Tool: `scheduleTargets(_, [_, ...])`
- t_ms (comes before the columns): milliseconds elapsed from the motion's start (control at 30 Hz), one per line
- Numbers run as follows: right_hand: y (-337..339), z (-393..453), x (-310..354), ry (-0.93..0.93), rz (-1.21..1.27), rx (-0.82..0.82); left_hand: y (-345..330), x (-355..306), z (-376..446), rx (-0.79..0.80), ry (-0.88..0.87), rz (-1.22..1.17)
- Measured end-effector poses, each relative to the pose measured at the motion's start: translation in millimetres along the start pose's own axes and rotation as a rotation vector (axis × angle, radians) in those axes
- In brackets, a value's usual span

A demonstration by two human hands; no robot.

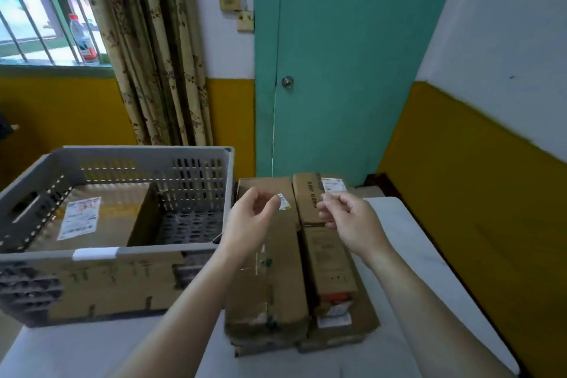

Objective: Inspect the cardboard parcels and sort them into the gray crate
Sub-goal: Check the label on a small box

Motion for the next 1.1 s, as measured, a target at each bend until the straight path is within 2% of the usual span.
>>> scheduleTargets(267, [32,-7,-65,-0.100,-0.101,0.004,-73,18,-26,0.175,0.057,0.072])
scheduleTargets(567, [13,-26,-152,-0.421,-0.254,0.103,-152,68,-44,0.350,0.268,0.036])
scheduleTargets(700, [3,-30,-169,-0.418,-0.270,0.217,-176,74,-57,0.294,0.270,0.155])
scheduleTargets(833, [-2,-28,-182,-0.420,-0.220,0.307,-182,90,-59,0.227,0.438,0.104])
scheduleTargets(933, [-4,-27,-192,-0.399,-0.234,0.377,-186,91,-61,0.177,0.495,0.125])
scheduleTargets(1100, [13,-20,-185,-0.271,-0.205,0.330,-188,78,-66,0.052,0.441,0.143])
Point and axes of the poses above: each hand's wrist, its own z-axis towards the middle knuckle, its own y-axis out of the back of the hand, x = y × z, the point moved 8 cm from there along z, towards the middle knuckle, and after that the axes turned 2 degrees about y, right-handed, at the moved point
